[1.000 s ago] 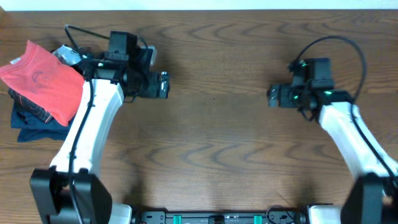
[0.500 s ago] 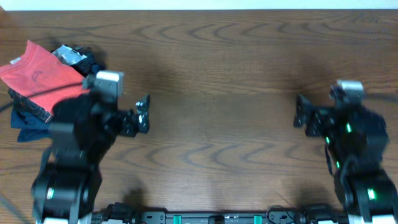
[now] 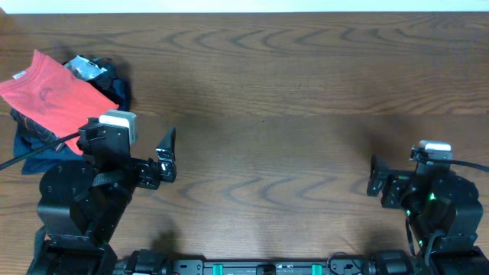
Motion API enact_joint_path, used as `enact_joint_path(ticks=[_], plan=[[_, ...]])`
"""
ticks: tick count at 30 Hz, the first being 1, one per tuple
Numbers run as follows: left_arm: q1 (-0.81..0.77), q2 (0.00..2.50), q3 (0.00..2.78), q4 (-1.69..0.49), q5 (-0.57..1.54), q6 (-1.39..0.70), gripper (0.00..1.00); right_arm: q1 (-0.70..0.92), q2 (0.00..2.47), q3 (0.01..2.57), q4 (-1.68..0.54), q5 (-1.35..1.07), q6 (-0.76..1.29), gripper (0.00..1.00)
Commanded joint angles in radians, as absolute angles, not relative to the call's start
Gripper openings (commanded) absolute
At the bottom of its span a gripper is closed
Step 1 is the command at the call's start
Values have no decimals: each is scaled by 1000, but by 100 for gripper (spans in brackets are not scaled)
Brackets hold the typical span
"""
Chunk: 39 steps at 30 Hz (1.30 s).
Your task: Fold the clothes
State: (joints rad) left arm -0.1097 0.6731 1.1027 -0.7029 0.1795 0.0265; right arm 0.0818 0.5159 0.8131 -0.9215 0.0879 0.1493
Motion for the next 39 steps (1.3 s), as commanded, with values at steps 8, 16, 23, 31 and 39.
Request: enact_joint_path(ticks=[8,16,23,31,39], plan=[[-111,673,1095,-702,171,22,98,90,514,804,-1090,105,160,99],[-111,673,1095,-702,171,22,98,92,444,802,-1137,105,158,99],[-111,673,1095,-702,171,22,98,86,259,663,-890,106,17,99],[-111,673,1095,-702,171,22,98,70,3,357,-569,66,17,99],[-111,673,1095,-702,171,22,98,70,5,130,-170,25,-17,99]])
